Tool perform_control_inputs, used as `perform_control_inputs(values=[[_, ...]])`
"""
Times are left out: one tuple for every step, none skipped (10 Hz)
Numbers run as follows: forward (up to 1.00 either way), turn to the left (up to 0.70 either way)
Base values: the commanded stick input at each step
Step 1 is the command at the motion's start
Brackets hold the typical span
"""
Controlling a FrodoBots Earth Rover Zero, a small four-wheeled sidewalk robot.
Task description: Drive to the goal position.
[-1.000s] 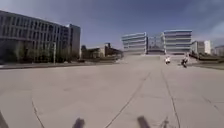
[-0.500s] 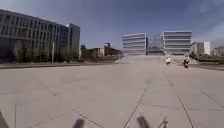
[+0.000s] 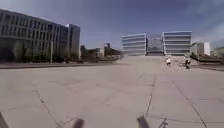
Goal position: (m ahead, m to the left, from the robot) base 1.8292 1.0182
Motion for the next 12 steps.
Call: perform_control_inputs(values=[[0.70, 0.00], [0.70, 0.00], [0.70, 0.00], [0.70, 0.00], [0.70, 0.00], [0.70, 0.00], [0.70, 0.00], [0.70, 0.00], [0.70, 0.00], [0.70, 0.00], [0.70, 0.00], [0.70, 0.00]])
